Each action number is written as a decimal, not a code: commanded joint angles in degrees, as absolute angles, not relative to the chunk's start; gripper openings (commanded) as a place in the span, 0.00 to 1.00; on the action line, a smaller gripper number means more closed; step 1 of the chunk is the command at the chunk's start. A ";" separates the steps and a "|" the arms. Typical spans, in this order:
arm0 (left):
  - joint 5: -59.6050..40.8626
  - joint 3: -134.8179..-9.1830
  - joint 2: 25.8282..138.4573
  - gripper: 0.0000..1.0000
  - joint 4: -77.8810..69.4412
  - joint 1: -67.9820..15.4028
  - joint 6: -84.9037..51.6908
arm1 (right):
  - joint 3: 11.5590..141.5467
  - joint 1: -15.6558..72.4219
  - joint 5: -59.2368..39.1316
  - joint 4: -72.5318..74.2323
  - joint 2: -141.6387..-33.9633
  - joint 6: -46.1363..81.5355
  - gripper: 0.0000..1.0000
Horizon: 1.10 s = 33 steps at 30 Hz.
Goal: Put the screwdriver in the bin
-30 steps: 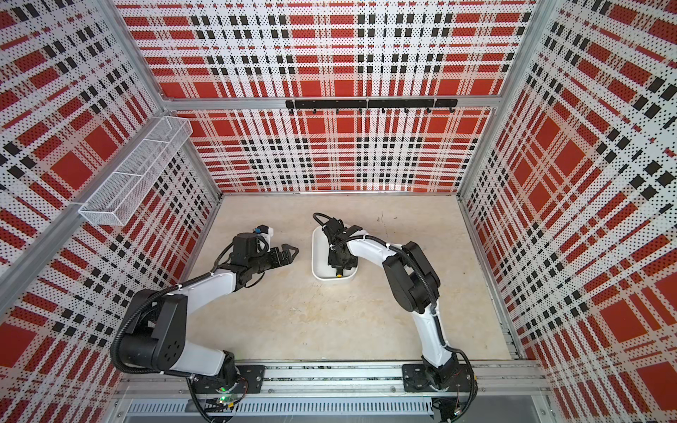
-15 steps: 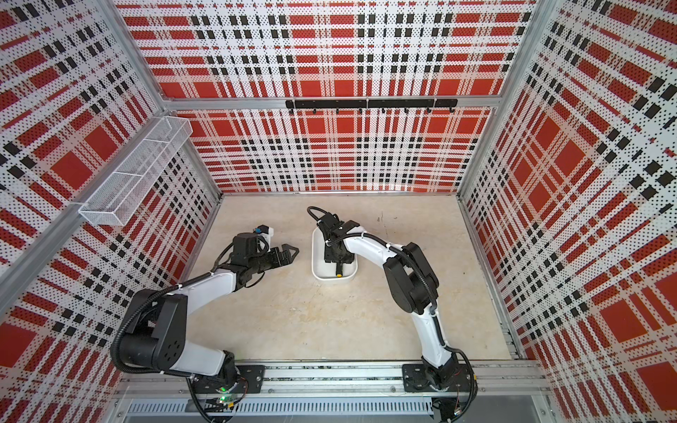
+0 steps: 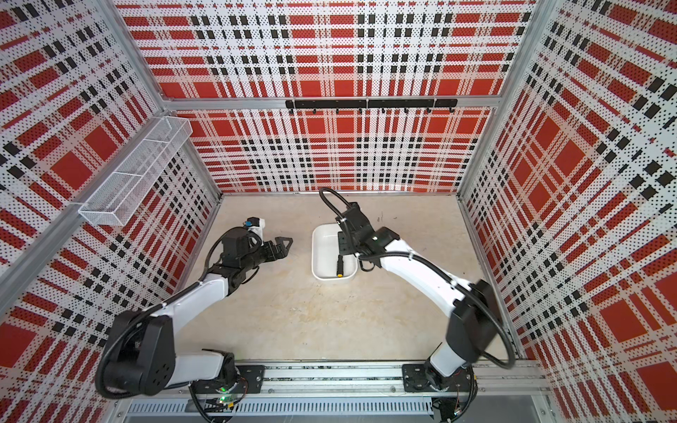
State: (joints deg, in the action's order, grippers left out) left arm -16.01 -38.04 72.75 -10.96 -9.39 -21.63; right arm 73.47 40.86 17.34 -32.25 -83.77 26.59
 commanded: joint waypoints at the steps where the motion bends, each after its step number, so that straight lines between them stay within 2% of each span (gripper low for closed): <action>1: -11.27 -35.25 67.51 0.98 -17.98 -9.13 -19.77 | 62.40 39.82 26.39 -15.74 -75.13 16.66 0.54; 3: -9.62 -33.81 65.13 0.98 -19.53 -8.85 -19.42 | 55.75 38.95 30.08 -9.36 -69.74 14.16 0.54; 11: -0.76 -28.59 60.88 0.98 -27.28 -6.34 -14.69 | 35.56 30.50 30.82 6.58 -57.45 1.56 0.54; 19: 9.89 -19.46 59.43 0.98 -42.79 -3.68 -8.03 | 19.07 17.26 22.69 25.74 -53.18 0.18 0.54; 22: 13.07 -15.71 59.23 0.98 -48.12 -2.07 -7.65 | 13.15 13.99 20.76 36.52 -54.19 0.61 0.54; 25: 12.16 -10.29 60.05 0.98 -58.40 -0.08 -6.53 | 8.29 11.88 20.67 47.39 -56.96 0.23 0.55; 33: 9.17 -3.83 68.58 0.98 -76.08 2.12 -4.40 | 5.52 8.64 18.46 70.87 -74.35 -1.15 0.58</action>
